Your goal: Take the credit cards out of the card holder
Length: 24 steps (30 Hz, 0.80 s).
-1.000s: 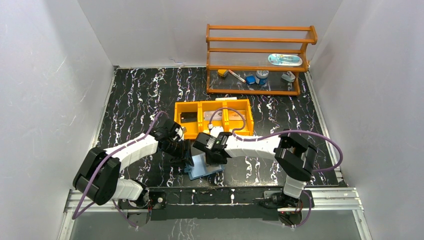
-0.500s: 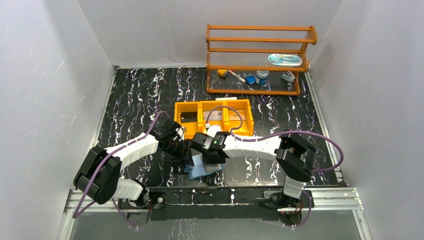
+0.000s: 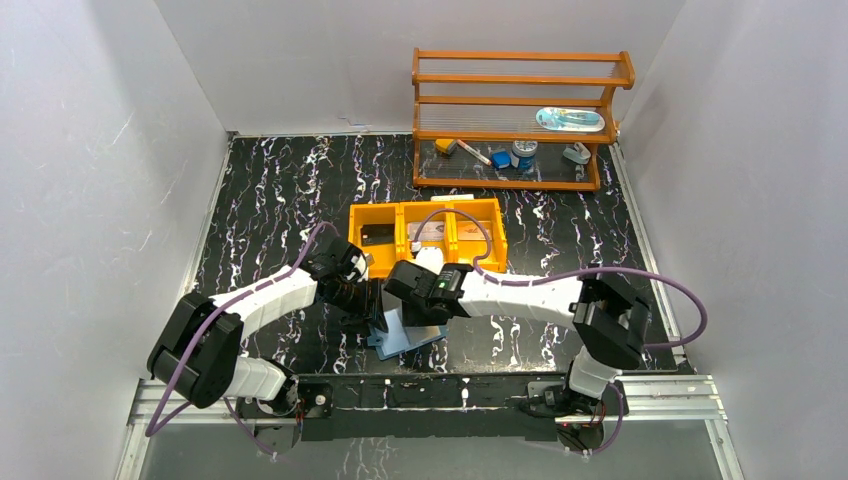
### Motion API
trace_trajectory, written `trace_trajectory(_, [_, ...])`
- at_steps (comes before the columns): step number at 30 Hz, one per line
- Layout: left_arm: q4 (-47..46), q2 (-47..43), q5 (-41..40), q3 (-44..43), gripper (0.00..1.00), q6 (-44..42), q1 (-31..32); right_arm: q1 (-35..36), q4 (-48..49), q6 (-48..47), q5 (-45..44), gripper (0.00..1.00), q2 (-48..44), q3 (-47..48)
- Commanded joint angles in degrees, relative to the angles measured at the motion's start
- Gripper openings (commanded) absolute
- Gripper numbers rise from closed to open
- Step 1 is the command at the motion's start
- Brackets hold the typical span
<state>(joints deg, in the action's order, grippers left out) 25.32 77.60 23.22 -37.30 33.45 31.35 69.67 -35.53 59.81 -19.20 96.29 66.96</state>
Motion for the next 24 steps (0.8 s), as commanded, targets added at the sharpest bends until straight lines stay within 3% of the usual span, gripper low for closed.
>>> trace_trajectory(1, [0.65, -0.25, 1.67, -1.56, 0.49, -0.02, 0.13, 0.36, 5.82, 1.35, 0.33, 0.49, -5.0, -1.97])
trace_trajectory(6, [0.68, -0.43, 1.66, -1.55, 0.49, -0.04, 0.15, 0.38, 15.87, 0.39, 5.39, 0.49, -8.25, -6.84])
trace_trajectory(15, [2.09, -3.25, -1.49, -2.03, 0.49, 1.29, 0.18, 0.12, 22.83, -1.84, 13.42, 0.53, -5.23, -7.16])
trace_trajectory(24, [8.8, -9.89, -14.57, -2.77, 0.53, 6.31, 0.15, -0.78, 26.44, -0.97, 16.76, 0.56, -4.34, -8.78])
